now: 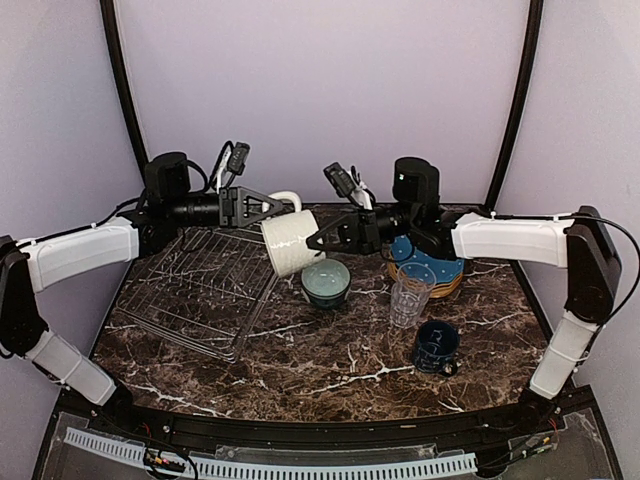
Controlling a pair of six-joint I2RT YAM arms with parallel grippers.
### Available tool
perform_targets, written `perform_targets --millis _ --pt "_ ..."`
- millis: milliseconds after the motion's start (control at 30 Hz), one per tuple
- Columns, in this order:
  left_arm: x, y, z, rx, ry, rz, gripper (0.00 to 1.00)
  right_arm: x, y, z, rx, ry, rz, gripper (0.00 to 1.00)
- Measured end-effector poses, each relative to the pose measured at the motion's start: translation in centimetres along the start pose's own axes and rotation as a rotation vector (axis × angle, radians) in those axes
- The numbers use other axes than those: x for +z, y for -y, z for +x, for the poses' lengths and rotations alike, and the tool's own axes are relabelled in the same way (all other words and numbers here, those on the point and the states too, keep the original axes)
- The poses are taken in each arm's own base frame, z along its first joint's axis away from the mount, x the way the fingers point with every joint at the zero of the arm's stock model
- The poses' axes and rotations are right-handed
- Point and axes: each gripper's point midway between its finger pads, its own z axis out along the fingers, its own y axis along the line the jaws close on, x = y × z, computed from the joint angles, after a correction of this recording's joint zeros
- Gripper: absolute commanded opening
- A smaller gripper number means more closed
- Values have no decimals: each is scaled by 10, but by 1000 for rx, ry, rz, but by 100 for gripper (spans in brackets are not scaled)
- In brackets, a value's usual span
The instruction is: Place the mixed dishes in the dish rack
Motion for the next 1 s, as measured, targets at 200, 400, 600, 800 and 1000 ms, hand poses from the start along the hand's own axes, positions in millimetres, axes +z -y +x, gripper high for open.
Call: perform_targets --millis 200,400,600,800,1000 --pt "3 1 0 -37 7 8 2 0 3 0 -3 6 -1 0" --pt "4 -1 0 -51 7 -2 1 0 7 2 1 5 3 0" --pt "5 -9 2 -83 16 -49 1 -2 14 4 22 2 24 18" --pt "1 -30 6 -164 13 -187 1 -3 30 3 53 10 79 45" --pt "-18 -56 8 -266 16 -304 1 -10 46 3 88 29 150 55"
